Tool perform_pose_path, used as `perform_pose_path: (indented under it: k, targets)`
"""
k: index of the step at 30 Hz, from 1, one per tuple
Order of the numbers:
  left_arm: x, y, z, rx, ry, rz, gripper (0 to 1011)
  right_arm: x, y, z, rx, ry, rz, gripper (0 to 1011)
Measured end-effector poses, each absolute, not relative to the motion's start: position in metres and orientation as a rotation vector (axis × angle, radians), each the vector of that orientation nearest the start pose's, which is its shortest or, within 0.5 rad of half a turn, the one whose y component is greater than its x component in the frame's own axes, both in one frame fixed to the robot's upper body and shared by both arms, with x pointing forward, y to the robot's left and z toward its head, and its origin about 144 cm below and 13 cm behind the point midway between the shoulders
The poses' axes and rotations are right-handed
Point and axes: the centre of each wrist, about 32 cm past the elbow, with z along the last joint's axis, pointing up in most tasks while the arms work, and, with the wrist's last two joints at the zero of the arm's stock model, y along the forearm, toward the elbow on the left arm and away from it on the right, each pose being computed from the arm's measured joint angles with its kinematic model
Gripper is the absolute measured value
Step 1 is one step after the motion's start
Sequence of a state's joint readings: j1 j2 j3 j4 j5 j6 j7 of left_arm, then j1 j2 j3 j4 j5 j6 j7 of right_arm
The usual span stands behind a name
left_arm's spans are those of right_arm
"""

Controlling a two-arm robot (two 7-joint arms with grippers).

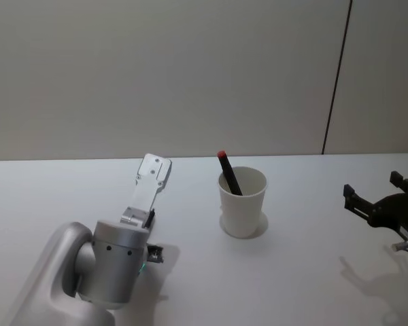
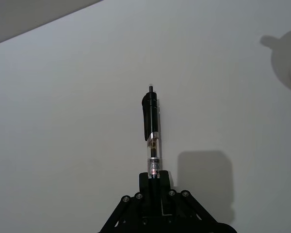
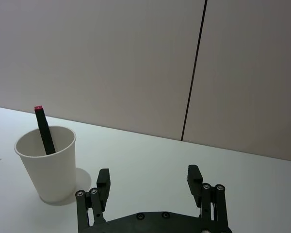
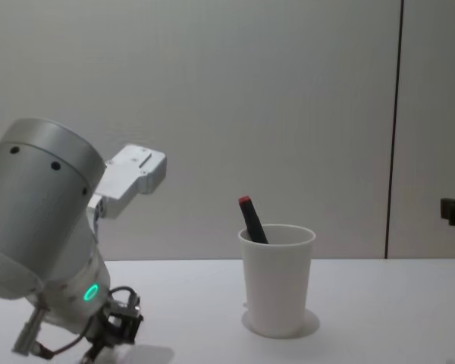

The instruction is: Place the pen into the pen holder.

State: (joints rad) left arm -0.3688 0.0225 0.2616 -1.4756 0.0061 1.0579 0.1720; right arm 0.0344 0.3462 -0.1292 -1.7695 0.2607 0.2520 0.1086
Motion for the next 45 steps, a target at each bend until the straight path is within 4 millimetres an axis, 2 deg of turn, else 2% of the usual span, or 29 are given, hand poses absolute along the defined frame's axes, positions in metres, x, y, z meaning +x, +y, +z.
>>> perform_pose_path:
  k: [21, 45]
  targets:
    - [0.534, 0.176, 1.242, 0.649, 0.174, 1.499, 129, 0.46, -0.268, 1.214, -0.125, -0.017, -1.291, 1002]
    - [0.525, 0.228, 1.232, 0.353, -0.084, 1.31, 129, 0.46, -0.268, 1.214, -0.125, -0.017, -1.291, 1002]
